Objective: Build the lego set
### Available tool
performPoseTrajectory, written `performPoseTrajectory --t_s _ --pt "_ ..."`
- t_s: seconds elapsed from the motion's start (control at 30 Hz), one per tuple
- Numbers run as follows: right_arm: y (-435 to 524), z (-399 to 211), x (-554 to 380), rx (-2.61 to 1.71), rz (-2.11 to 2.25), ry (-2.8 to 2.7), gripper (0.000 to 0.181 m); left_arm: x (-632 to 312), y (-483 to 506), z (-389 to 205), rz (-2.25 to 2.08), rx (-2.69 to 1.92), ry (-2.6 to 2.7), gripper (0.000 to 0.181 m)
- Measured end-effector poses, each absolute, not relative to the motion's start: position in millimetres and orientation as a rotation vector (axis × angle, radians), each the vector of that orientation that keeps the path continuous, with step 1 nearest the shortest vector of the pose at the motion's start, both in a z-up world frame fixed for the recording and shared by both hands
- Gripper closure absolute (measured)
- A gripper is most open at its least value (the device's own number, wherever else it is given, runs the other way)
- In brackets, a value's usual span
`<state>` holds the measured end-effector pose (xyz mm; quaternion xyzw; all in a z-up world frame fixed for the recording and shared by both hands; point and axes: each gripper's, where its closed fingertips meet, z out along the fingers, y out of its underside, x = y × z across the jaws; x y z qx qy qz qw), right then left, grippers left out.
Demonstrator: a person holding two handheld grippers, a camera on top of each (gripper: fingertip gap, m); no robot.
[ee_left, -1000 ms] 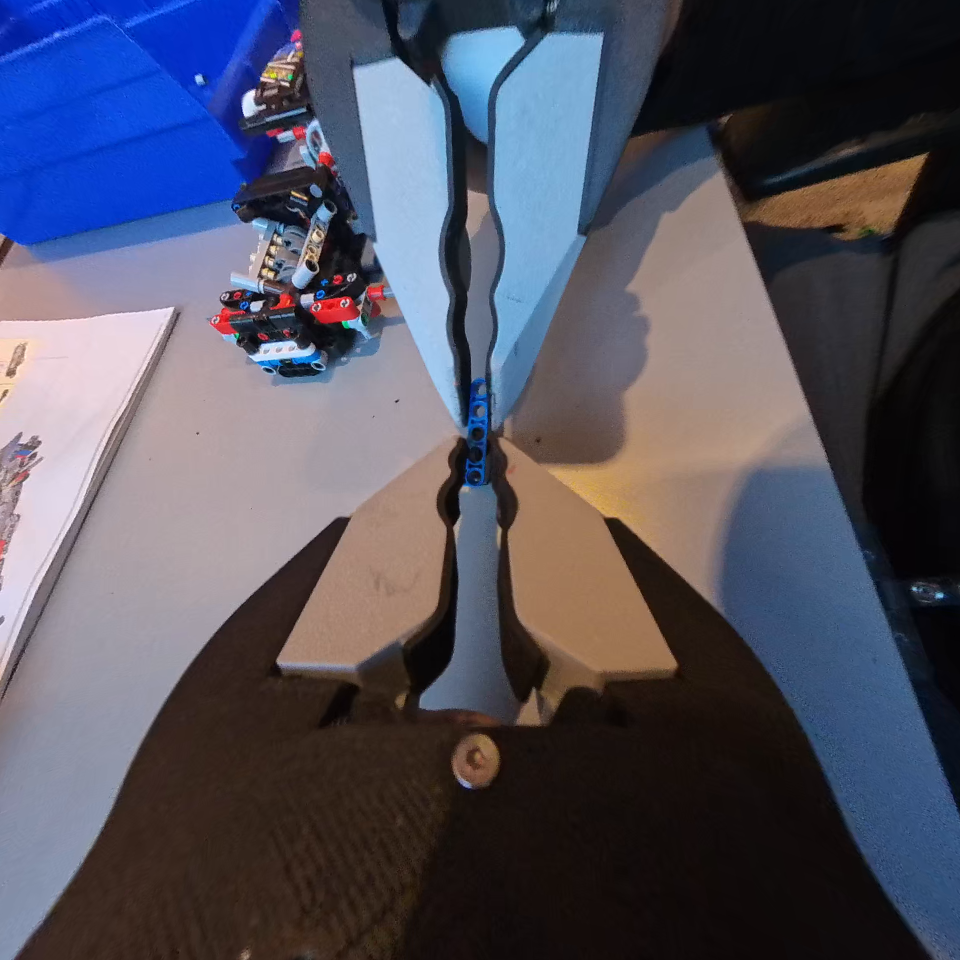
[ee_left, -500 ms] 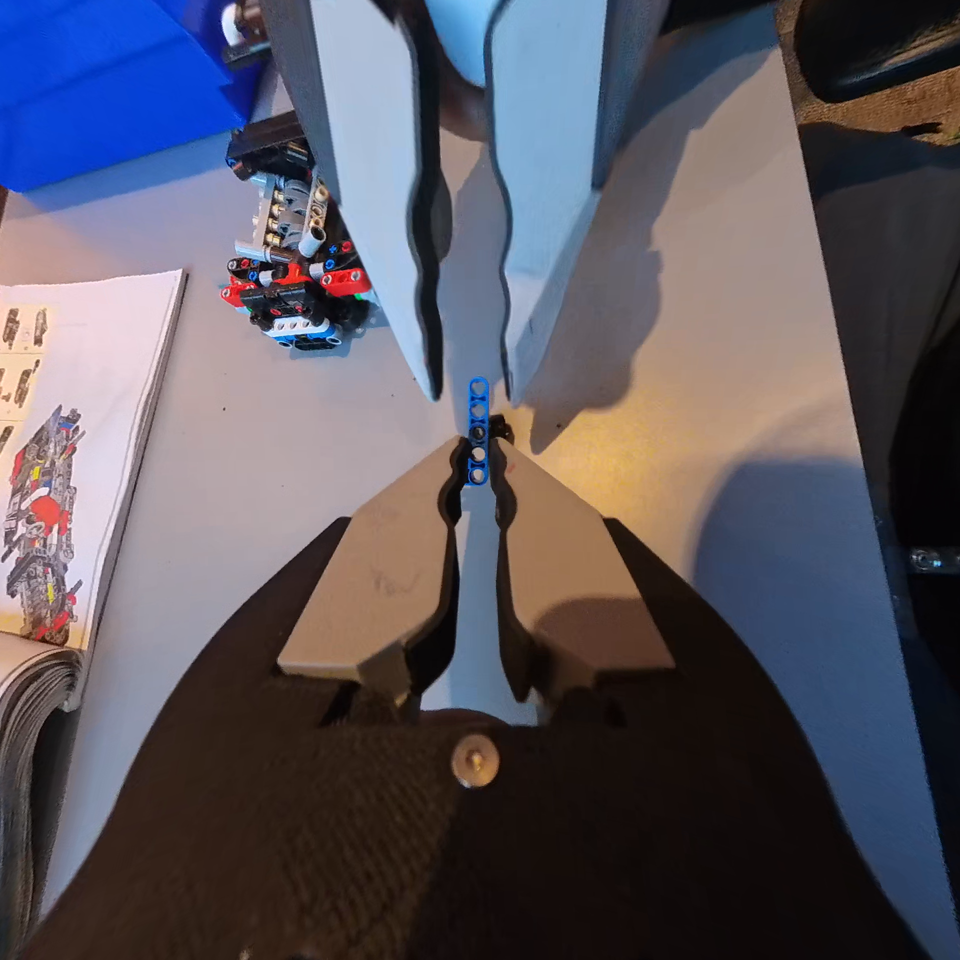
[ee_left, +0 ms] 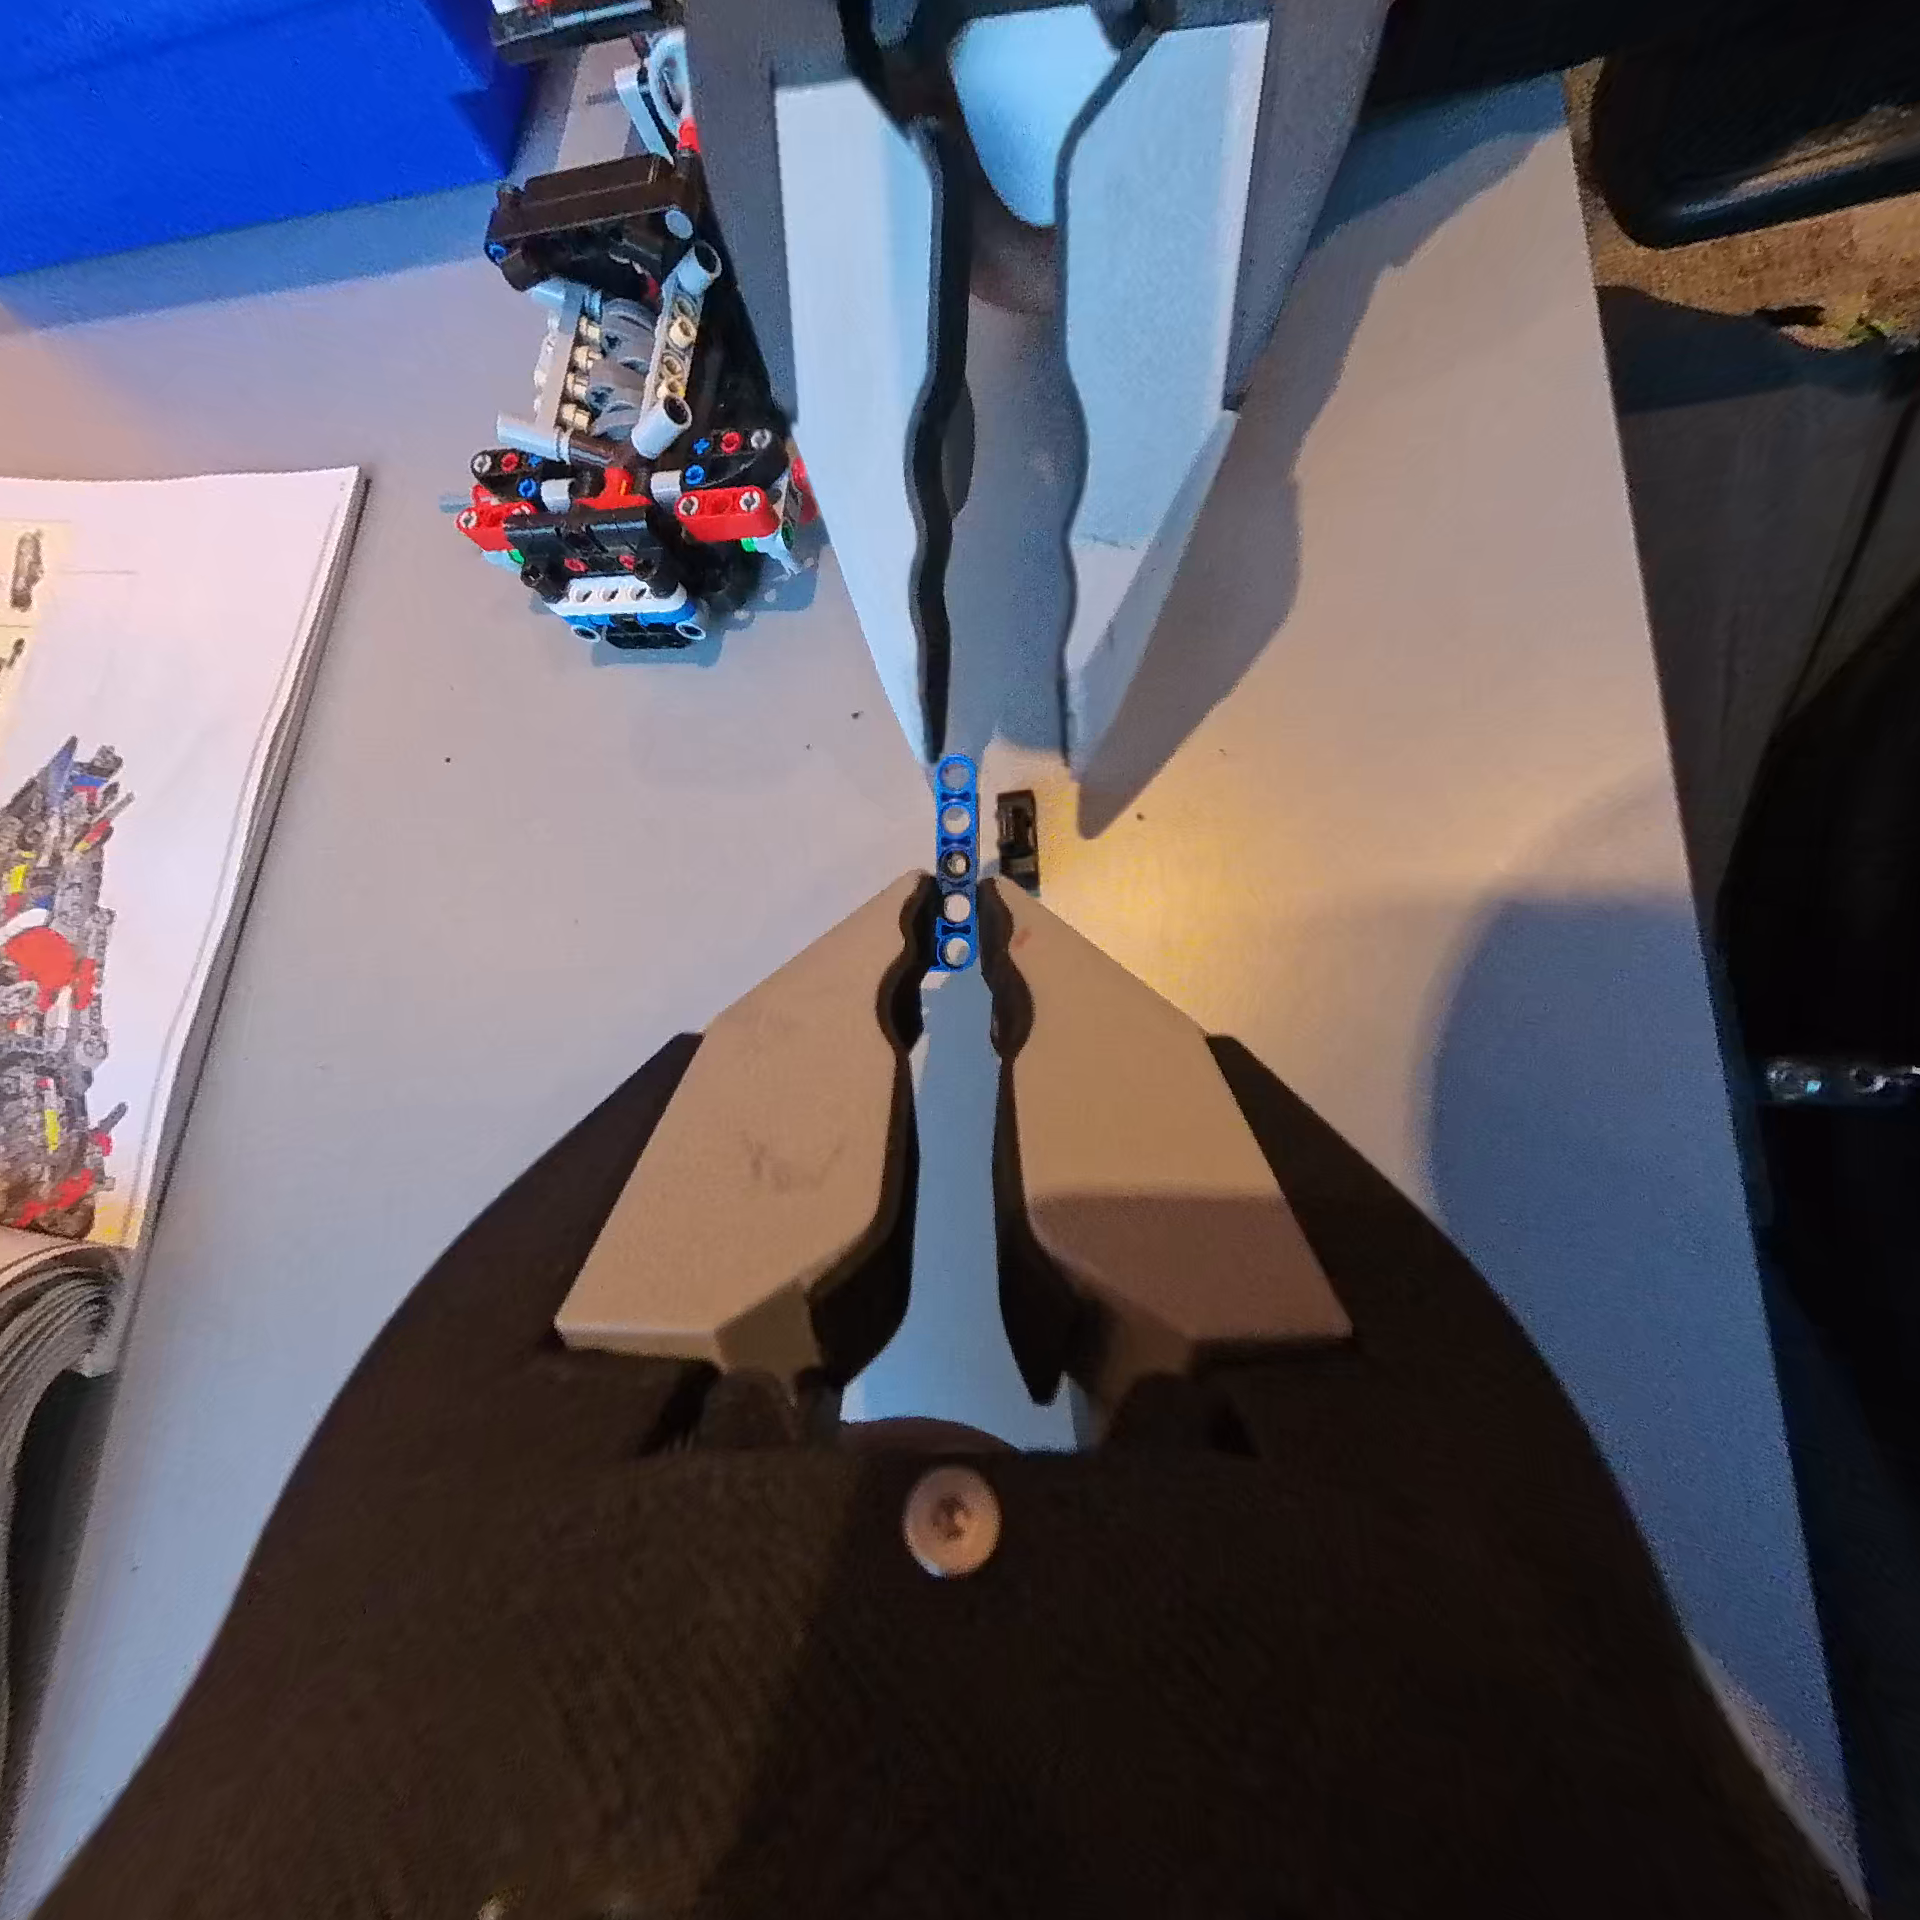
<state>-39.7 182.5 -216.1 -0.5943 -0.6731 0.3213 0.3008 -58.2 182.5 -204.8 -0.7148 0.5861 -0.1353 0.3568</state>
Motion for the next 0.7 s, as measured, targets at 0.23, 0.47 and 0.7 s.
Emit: performPoseTrajectory --t_s 0.23,0.47,0.7 --pt "178.0 -232.0 -53.5 -1.694 0.859 -1.897 0.176 -61.9 175.3 -201.1 -0.326 -1.719 1.609 0.176" --pt "185.2 -228.4 -56.7 -2.146 1.036 -1.809 0.16 -73.0 156.0 -215.6 -0.194 -1.504 1.833 0.176" --pt "205.5 -220.7 -51.7 -2.099 0.762 -1.74 0.168 -79.1 157.1 -212.9 -0.197 -1.508 1.808 0.176"
